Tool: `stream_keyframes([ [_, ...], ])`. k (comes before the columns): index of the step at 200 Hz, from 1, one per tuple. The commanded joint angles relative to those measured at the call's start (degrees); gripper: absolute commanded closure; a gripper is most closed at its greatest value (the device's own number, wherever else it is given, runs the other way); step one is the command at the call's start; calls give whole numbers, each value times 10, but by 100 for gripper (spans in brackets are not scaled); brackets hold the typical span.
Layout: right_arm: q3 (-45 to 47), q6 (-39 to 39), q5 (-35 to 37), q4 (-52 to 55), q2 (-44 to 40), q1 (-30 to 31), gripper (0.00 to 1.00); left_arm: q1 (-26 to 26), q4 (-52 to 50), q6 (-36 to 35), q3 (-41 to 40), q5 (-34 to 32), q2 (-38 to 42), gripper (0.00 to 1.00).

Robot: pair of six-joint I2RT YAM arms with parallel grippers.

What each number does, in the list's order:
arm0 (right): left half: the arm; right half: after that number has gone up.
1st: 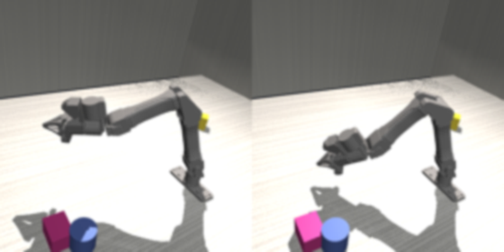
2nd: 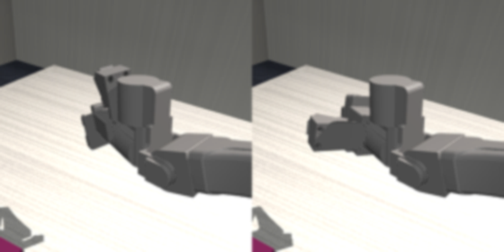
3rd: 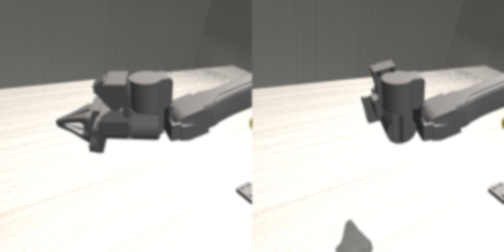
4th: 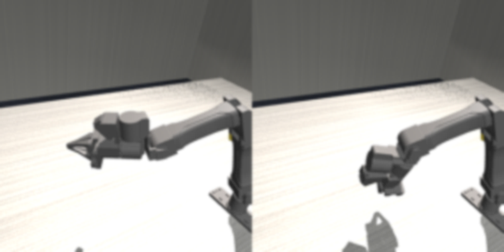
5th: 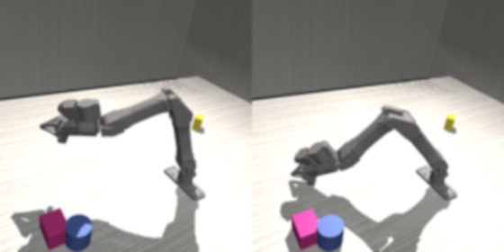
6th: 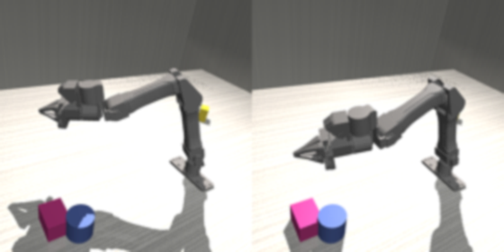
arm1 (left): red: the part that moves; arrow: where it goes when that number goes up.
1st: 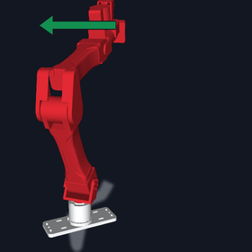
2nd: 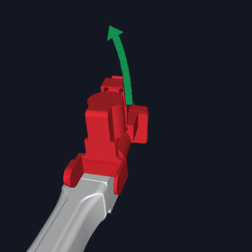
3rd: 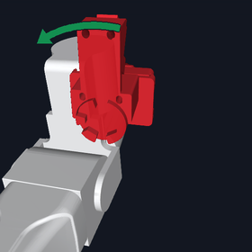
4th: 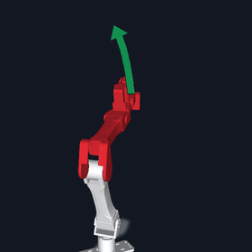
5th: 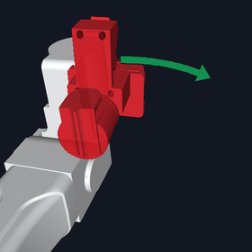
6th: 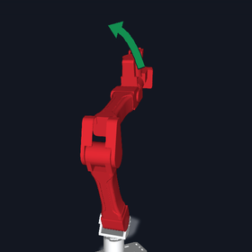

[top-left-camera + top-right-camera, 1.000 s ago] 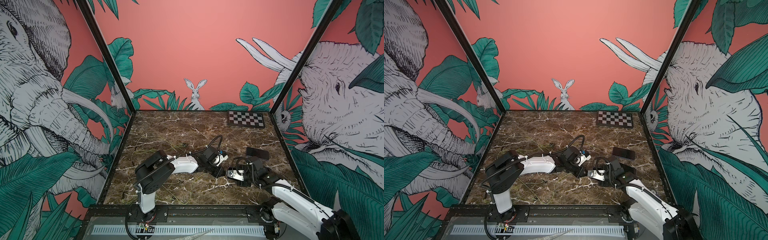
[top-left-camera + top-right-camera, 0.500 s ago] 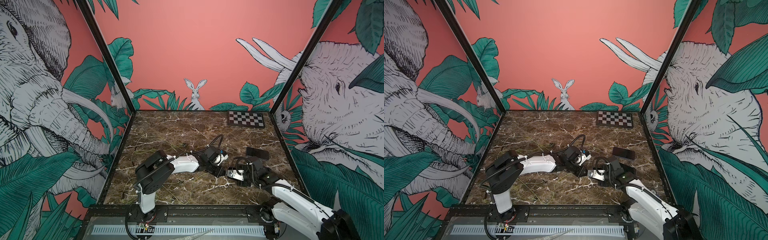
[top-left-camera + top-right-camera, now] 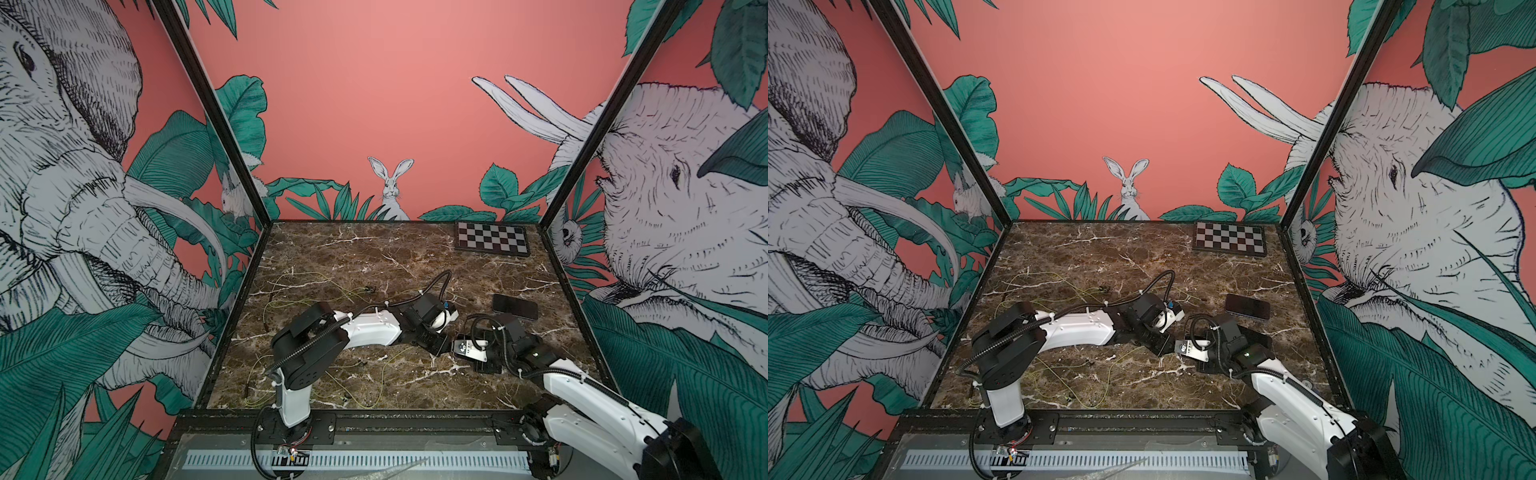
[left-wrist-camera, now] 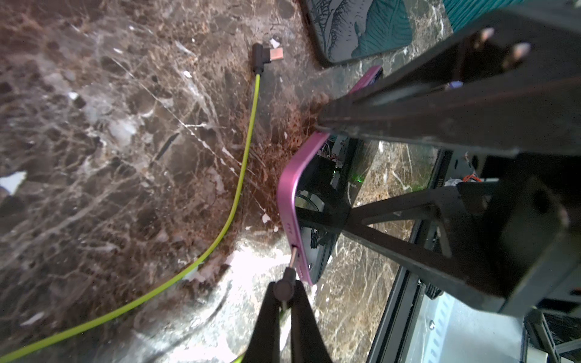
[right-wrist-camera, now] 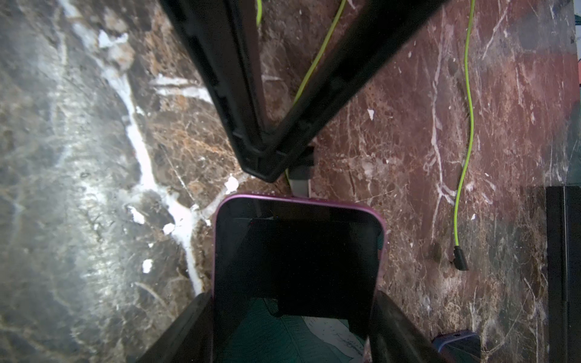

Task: Plug wired earphones into phones
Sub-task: Insert the wired earphone into the phone.

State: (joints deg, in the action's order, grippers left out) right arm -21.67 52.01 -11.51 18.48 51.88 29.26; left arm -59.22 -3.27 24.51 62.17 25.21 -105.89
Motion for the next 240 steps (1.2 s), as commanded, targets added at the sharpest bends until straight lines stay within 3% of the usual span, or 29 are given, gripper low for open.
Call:
stream_keyframes([
  [1, -8, -7, -55, -68, -19, 9, 32, -13, 59, 16, 4, 39, -6, 100],
  [53, 3, 5, -59, -64, -47, 9, 32, -11, 91, 13, -5, 75, -8, 100],
  [160, 7, 55, -63, -35, -78, 10, 33, -2, -21, -88, 21, 76, 13, 100],
  [240, 3, 66, -8, -46, -61, 20, 33, -2, -64, -53, 43, 38, 16, 100],
])
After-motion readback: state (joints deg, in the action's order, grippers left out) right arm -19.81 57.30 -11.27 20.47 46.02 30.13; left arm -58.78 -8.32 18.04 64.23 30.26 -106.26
